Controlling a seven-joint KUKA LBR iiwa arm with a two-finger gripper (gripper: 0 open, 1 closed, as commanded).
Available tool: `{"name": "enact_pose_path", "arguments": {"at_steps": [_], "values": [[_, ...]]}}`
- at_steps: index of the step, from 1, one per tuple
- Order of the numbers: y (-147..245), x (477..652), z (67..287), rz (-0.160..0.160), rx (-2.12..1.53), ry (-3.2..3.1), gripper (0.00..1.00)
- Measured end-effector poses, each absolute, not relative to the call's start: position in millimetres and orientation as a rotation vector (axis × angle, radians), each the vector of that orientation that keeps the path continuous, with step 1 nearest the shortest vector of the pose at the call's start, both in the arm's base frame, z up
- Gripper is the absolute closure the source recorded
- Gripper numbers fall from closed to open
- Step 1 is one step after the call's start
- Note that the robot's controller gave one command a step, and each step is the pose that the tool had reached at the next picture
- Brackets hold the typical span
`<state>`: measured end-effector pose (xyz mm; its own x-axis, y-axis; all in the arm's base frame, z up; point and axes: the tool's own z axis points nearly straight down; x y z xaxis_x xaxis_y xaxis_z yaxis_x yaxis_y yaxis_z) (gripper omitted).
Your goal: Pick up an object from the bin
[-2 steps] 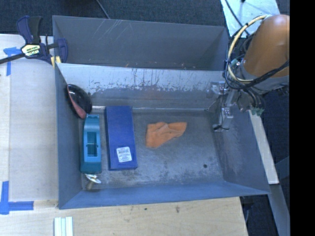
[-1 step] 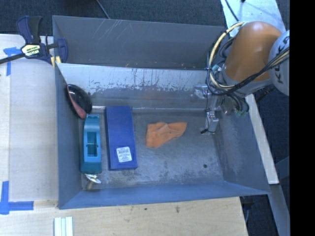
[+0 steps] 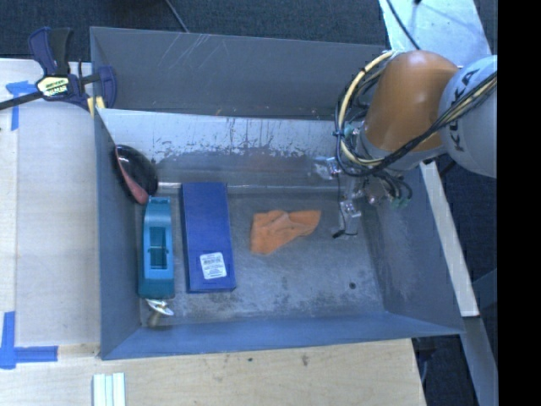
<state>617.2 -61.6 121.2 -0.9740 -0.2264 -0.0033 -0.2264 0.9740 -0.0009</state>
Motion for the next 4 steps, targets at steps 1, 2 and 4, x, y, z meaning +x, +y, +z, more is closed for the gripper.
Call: {"name": "enact_pose_path", "arguments": {"at_steps": [1, 2, 4], "values": [[-27, 626.6, 88, 0.0, -0.356, 3.118, 0.0], [-24, 616.4, 71, -0.001, -0.571, 3.085, 1.0], [-23, 614.3, 239, -0.003, -0.61, 3.073, 1.0]]}}
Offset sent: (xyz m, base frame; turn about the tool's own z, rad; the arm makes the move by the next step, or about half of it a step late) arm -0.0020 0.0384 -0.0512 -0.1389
